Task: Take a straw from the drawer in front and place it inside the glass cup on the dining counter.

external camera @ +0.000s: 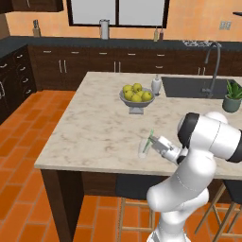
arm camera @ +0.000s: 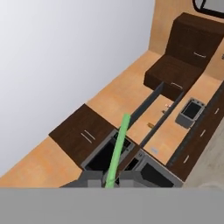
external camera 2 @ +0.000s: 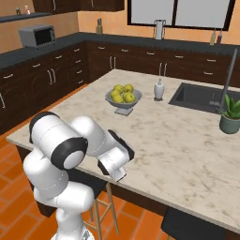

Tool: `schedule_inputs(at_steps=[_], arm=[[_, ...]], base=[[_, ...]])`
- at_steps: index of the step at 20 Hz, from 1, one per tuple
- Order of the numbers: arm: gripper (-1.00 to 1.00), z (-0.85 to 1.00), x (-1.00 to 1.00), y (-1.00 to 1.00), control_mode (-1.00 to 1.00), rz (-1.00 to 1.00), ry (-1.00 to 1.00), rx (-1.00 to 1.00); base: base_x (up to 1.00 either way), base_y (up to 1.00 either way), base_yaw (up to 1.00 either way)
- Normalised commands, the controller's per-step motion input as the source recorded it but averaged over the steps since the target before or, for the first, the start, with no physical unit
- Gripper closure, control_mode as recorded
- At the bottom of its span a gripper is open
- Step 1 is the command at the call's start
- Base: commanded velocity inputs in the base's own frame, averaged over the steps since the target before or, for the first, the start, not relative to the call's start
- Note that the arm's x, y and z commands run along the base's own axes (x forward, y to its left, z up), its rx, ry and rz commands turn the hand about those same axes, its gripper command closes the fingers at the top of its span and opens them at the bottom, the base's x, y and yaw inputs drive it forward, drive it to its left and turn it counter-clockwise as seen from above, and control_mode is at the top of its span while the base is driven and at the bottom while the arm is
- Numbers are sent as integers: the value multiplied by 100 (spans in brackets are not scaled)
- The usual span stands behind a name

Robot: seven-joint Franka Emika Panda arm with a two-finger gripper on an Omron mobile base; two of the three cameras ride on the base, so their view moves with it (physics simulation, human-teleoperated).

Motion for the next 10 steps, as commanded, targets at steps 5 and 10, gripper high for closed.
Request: schedule_inputs(at_steps=[5,10], arm=[[-100,16,0,7,-100,0,-8,0],[-100,54,0,0,-100,-3,-10,0]], base=[[0,0,0],[0,0,0]])
